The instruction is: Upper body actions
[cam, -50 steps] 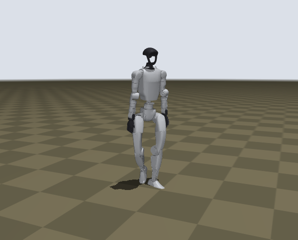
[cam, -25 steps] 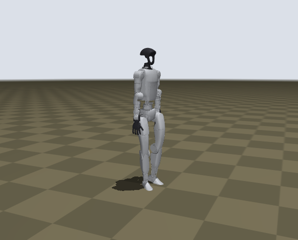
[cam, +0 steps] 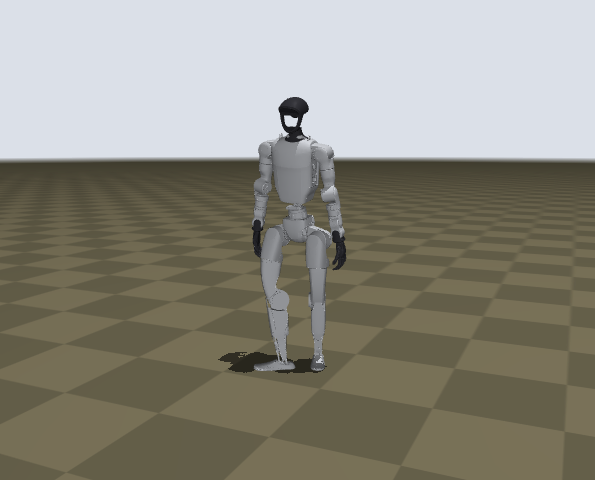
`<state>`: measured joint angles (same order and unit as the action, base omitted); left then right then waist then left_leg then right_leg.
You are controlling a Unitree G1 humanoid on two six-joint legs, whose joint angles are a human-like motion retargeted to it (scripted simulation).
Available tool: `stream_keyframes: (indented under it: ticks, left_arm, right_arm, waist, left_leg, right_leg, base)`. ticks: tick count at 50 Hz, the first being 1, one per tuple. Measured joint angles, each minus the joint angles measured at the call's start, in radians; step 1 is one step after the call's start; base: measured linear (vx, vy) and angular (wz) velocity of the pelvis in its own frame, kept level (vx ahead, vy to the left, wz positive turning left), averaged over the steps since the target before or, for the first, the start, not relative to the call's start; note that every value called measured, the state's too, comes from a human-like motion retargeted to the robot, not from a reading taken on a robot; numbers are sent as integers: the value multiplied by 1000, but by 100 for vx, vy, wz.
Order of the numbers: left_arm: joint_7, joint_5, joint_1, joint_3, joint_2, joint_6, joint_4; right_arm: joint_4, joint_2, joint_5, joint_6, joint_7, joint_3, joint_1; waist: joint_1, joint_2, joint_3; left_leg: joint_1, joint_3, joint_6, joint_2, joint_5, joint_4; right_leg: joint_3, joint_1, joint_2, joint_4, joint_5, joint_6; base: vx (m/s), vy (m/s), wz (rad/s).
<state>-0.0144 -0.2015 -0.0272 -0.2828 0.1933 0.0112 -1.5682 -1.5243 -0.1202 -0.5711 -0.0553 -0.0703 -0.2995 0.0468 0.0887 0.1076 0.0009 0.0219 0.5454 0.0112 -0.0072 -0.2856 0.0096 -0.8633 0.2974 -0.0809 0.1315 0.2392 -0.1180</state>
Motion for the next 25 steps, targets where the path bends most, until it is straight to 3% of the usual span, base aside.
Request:
stream_keyframes:
  ticks: [4, 8, 13, 15, 20, 25]
  left_arm:
    - [19, -3, 6, -16, -14, -3, -10]
    - [25, -10, 13, -9, -25, -1, -3]
    - [33, -46, 6, 30, -28, -7, 17]
    - [30, -66, 1, 57, -29, -13, 33]
    - [-6, -133, -24, 111, -48, -24, 96]
    - [7, -147, -22, 153, -89, -1, 144]
  right_arm:
    - [-29, -41, 45, -4, 25, -48, 0]
    - [-56, -77, 88, 9, 35, -92, 13]
    - [-85, -105, 150, 17, 59, -148, 15]
    - [-101, -111, 165, 25, 63, -186, -3]
    - [-172, -117, 225, 58, 44, -282, -78]
    - [-176, -83, 258, 109, 48, -312, -168]
  waist:
    - [1, -8, -37]
    - [-33, -30, -62]
    - [-87, -93, -90]
    - [-99, -114, -105]
    - [-125, -138, -138]
    - [-49, -66, -157]
  left_leg:
    - [-55, 271, 35, -15, -49, -37]
    - [-87, 396, 93, -14, -99, -10]
    - [-136, 502, 155, -5, -124, 25]
    - [-159, 493, 159, -19, -114, 32]
    - [-216, 422, 124, -29, -10, 71]
    - [-224, 299, -37, -59, 167, 216]
  right_leg:
    - [-263, -47, 7, -24, 36, 45]
    - [-417, -99, 41, -71, -31, 80]
    - [-293, -81, 72, -32, -79, 5]
    - [-256, -87, 75, -11, -62, 12]
    - [-181, -108, 52, 45, -25, 82]
    - [-97, -146, -15, 32, -17, 98]
  base:
    - [-81, 43, -374]
    - [-62, 32, -314]
    - [-45, 23, -225]
    - [-23, 13, -144]
    - [-12, -2, -60]
    - [1, -14, -80]
